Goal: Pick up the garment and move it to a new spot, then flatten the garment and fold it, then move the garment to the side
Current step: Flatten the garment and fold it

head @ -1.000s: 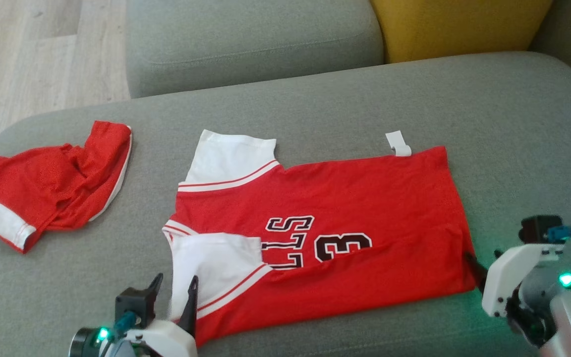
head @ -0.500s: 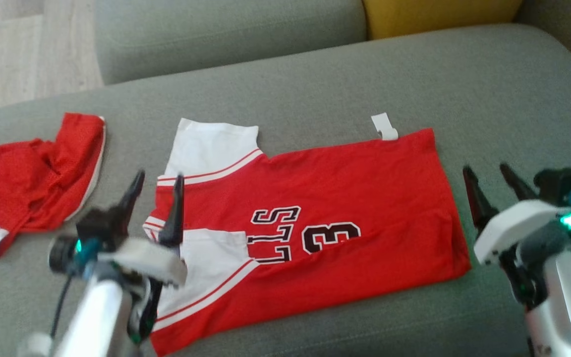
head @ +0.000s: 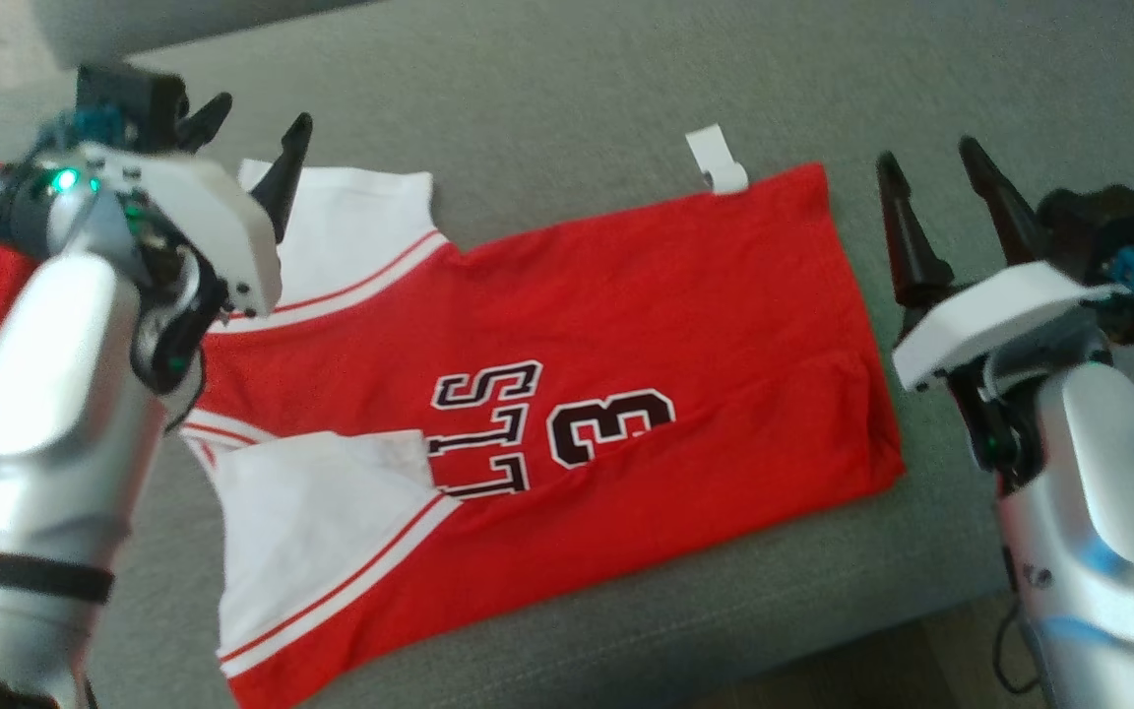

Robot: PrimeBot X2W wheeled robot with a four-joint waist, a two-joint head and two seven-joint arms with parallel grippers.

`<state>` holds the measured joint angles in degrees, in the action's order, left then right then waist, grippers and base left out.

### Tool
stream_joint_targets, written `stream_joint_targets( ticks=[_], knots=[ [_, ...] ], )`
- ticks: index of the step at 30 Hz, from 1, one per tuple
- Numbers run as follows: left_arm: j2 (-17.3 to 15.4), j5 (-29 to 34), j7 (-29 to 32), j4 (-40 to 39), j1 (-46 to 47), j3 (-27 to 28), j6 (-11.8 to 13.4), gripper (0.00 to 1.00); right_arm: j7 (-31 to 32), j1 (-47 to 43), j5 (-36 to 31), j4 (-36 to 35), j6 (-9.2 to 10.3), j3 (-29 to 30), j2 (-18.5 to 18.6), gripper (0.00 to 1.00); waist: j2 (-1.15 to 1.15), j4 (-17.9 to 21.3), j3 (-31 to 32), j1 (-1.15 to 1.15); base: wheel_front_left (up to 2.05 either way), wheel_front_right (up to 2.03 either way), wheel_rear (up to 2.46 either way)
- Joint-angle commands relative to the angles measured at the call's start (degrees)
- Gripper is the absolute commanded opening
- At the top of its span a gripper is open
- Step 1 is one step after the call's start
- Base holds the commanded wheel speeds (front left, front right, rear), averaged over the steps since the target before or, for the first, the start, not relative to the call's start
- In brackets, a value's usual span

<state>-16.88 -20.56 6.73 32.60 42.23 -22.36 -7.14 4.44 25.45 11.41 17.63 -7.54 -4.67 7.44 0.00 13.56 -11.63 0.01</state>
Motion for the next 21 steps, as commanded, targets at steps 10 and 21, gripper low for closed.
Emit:
stream_joint_targets(
  ticks=[10, 21],
  knots=[
    [-13.55, -12.14, 11.26, 7.17, 16.98, -15.77, -0.34, 1.0, -2.86, 6.36, -1.06, -0.7, 0.05, -3.26, -1.81, 1.0, 0.0, 5.15, -8.37, -0.01, 0.0, 0.0, 0.0],
    [-15.23, -12.43, 10.83, 15.89, 20.96, -22.0, -0.35, 1.0, -3.75, 7.67, -1.33, 0.02, 0.05, -4.14, -2.64, 1.0, 0.0, 6.53, -10.46, -0.01, 0.0, 0.0, 0.0]
  ],
)
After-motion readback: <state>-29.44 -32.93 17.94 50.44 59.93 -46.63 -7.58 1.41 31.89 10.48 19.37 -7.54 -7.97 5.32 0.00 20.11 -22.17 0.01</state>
